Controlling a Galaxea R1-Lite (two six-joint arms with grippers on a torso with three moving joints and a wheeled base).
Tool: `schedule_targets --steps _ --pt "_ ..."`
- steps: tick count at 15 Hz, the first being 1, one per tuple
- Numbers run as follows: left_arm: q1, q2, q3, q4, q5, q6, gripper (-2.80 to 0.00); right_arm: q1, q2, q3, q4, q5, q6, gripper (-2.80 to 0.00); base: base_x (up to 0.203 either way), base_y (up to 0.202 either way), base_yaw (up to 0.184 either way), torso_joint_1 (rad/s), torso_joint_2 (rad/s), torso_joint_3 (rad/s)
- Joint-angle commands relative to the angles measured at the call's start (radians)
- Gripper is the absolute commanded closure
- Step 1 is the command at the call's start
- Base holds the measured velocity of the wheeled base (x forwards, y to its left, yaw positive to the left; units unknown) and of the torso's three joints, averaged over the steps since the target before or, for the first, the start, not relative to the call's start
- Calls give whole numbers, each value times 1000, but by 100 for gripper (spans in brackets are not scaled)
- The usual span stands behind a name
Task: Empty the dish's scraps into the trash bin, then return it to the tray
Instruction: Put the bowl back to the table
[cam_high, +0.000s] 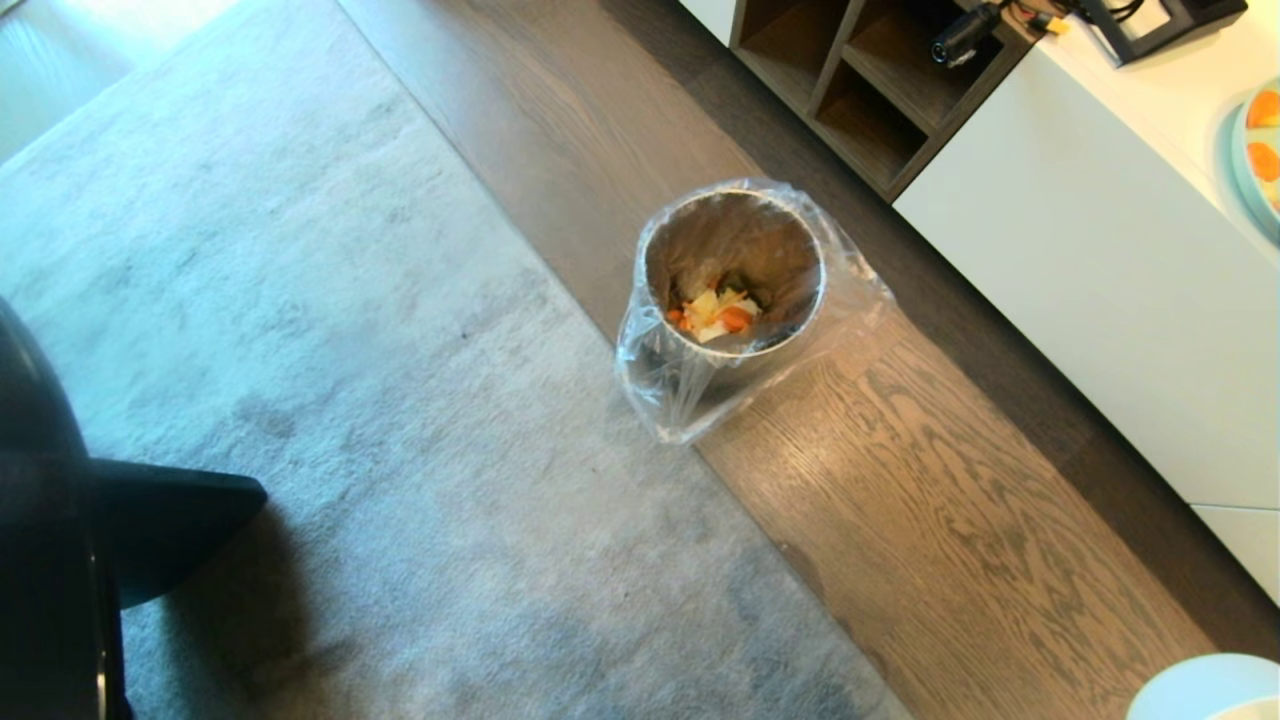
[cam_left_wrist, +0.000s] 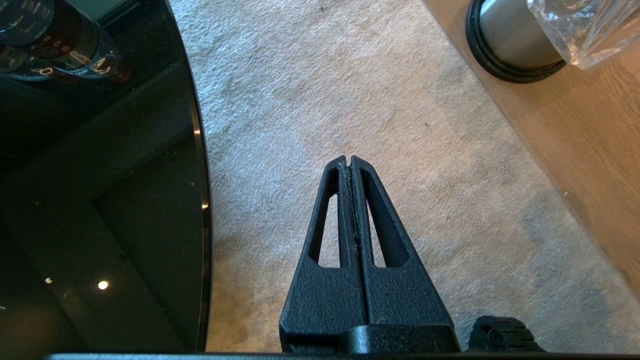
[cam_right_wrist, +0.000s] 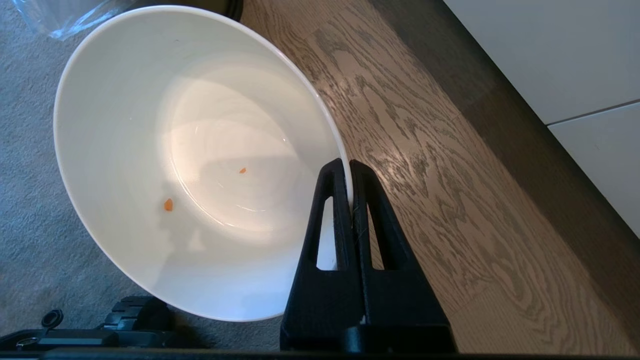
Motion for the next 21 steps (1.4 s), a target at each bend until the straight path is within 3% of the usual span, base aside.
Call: schedule_targets --steps 1,8,21 --pt "0 0 0 0 0 -1 0 0 4 0 -1 0 -1 0 0 0 0 0 0 0" --pt "0 0 0 0 0 -1 0 0 4 0 -1 0 -1 0 0 0 0 0 0 12" --pt "0 0 0 0 0 -4 0 0 4 0 -1 0 -1 0 0 0 0 2 2 192"
